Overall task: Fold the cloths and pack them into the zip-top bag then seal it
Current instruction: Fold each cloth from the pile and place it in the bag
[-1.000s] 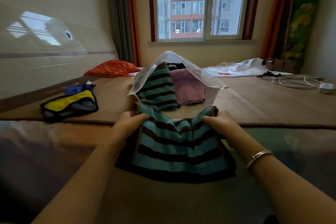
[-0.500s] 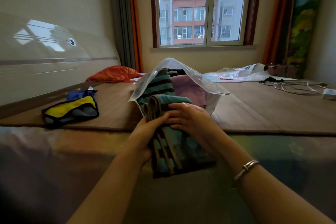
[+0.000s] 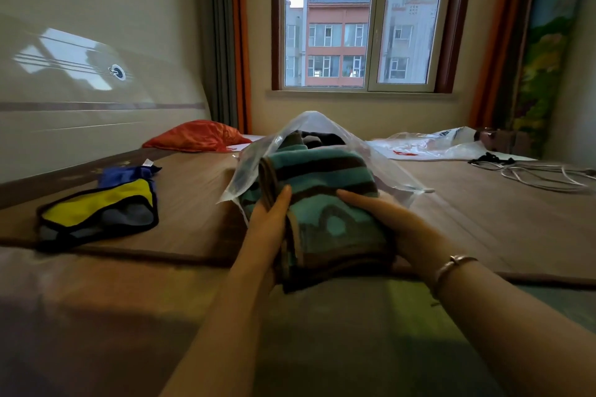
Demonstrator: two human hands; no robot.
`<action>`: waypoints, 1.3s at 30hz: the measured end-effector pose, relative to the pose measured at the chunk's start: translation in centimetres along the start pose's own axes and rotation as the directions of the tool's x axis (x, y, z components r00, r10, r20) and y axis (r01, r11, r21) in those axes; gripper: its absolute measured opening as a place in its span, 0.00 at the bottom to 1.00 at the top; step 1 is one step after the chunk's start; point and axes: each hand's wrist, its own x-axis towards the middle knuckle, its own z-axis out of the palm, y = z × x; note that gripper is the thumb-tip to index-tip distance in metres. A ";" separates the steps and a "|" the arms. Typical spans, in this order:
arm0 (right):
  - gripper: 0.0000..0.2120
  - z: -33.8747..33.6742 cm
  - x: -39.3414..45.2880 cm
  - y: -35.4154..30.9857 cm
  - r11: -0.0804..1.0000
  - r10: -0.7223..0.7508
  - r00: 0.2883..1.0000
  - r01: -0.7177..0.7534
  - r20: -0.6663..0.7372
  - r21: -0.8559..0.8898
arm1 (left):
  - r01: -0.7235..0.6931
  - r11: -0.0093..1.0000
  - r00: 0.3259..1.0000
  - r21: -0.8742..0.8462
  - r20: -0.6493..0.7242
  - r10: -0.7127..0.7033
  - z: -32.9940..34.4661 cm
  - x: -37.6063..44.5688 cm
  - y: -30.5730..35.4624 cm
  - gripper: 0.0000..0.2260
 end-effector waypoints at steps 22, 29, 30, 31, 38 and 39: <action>0.39 -2.5 14.6 5.1 -0.097 -0.393 0.912 0.089 0.120 -0.991 | -0.072 0.085 0.997 0.994 0.069 0.036 2.8 6.5 -9.1 0.25; 0.44 -3.3 18.8 3.6 -0.047 -0.118 0.983 0.139 0.144 -0.989 | -0.008 0.142 0.996 0.990 0.021 -0.089 0.4 7.6 -9.5 0.39; 0.44 -3.0 19.0 3.9 -0.045 -0.127 0.980 0.148 0.152 -0.988 | 0.012 0.131 0.993 0.991 0.004 -0.121 -0.2 8.1 -9.3 0.39; 0.44 -2.7 19.1 4.1 -0.050 -0.130 0.977 0.162 0.167 -0.986 | 0.029 0.116 0.990 0.993 -0.013 -0.137 -0.6 8.7 -8.9 0.37; 0.45 -3.0 17.8 3.9 -0.185 -0.250 0.921 0.257 0.298 -0.949 | -0.057 -0.339 0.991 0.939 0.094 0.093 -0.5 12.6 -6.1 0.31; 0.45 -3.4 17.7 3.8 -0.200 -0.254 0.923 0.241 0.288 -0.950 | -0.070 -0.357 0.984 0.931 0.123 0.128 -0.6 12.7 -6.4 0.30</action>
